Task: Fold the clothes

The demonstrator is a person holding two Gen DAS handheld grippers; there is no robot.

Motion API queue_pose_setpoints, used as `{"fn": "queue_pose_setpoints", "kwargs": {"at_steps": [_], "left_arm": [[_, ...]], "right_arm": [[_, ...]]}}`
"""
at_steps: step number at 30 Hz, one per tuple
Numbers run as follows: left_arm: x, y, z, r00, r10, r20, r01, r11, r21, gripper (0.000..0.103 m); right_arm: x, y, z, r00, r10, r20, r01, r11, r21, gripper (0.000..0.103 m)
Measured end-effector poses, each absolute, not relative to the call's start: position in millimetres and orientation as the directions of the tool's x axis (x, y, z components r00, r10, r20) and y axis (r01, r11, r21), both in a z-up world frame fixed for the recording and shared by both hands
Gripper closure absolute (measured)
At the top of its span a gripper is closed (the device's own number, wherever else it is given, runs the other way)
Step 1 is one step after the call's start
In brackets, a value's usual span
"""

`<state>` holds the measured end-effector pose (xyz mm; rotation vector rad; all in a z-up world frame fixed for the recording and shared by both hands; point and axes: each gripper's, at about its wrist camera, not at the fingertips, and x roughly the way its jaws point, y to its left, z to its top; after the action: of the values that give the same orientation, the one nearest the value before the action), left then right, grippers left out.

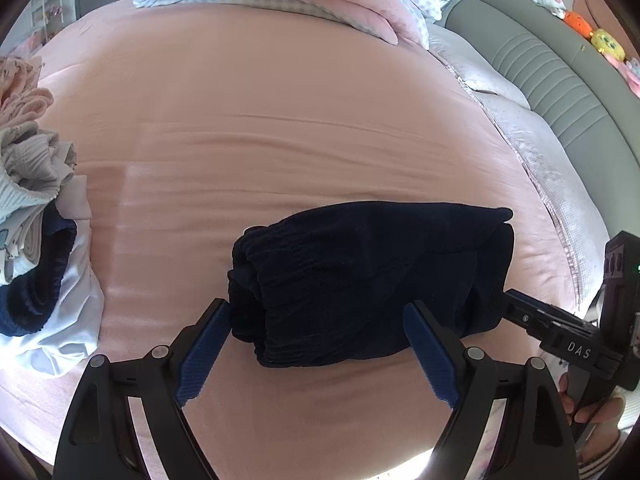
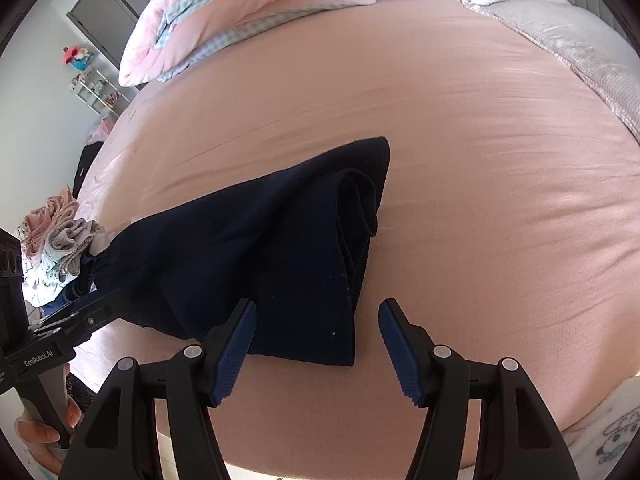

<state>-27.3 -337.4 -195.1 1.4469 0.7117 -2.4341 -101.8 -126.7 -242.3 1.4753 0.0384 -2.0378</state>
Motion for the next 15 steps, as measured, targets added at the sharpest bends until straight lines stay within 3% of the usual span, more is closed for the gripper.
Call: {"fn": "queue_pose_setpoints", "kwargs": {"at_steps": [6,8,15], "left_arm": [[-33,-353,-196,-0.515,0.099,-0.851,0.462,-0.804,-0.374,0.016],[-36,-351,-194,-0.521,0.090,-0.849,0.456,-0.811,-0.365,0.016],[-50,-348,-195,-0.484,0.000,-0.875,0.462,-0.849,-0.256,0.017]], "right_arm": [[-108,-133,-240,-0.210,-0.455,-0.866,0.509,-0.807,0.300,0.040],[-112,-135,-240,-0.227,-0.439,-0.869,0.510,-0.814,0.278,0.054],[-125,-136,-253,-0.199,-0.424,-0.884,0.489,-0.824,0.285,0.077]]}}
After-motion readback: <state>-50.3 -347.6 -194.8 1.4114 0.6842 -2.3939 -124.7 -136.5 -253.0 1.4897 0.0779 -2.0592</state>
